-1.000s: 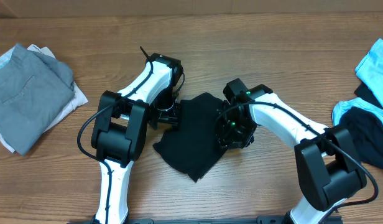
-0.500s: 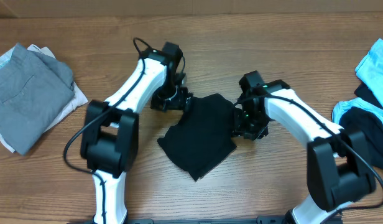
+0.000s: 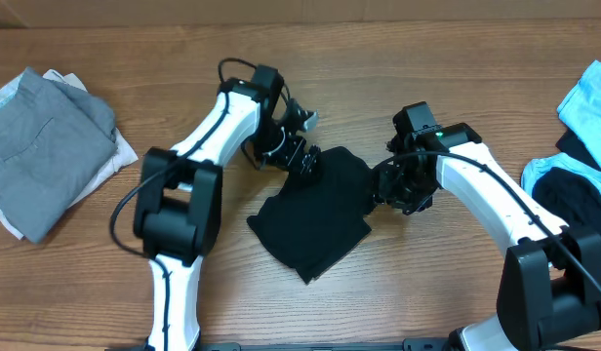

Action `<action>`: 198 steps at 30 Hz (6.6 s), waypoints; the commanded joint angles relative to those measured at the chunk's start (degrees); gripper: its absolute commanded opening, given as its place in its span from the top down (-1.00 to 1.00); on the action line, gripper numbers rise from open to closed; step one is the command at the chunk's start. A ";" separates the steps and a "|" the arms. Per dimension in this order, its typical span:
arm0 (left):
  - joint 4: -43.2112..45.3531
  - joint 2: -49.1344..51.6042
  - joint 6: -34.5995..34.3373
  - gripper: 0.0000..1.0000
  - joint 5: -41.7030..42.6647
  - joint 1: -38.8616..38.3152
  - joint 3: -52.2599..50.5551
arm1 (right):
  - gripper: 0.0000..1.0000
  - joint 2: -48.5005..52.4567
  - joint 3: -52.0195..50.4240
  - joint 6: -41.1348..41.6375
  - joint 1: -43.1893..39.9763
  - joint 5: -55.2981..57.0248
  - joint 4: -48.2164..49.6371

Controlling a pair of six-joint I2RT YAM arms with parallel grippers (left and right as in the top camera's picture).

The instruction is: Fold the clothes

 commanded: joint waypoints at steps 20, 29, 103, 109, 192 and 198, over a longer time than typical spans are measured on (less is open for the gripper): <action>-11.96 5.55 12.87 0.92 7.41 -4.07 1.20 | -0.04 -4.74 0.28 -2.84 -9.86 -0.13 -2.08; -5.11 -6.19 -2.93 0.92 1.81 10.40 7.39 | -0.04 -5.40 0.28 -5.20 -13.99 0.26 -3.72; 0.61 -22.88 -10.16 -1.00 -1.86 48.72 13.55 | -1.00 -5.38 0.26 -5.62 -14.47 1.31 0.92; -6.40 -22.95 -8.57 -1.00 -13.14 31.21 13.55 | -1.00 -5.31 0.26 -5.64 -14.47 1.09 11.02; 15.76 -51.60 -16.68 -1.00 -36.04 4.92 -47.93 | -1.00 -96.72 -59.17 -10.67 -12.74 7.76 55.58; 15.76 -51.56 -16.68 -1.00 -36.04 4.92 -47.93 | -1.00 -97.57 -61.83 -15.63 -12.74 7.72 57.33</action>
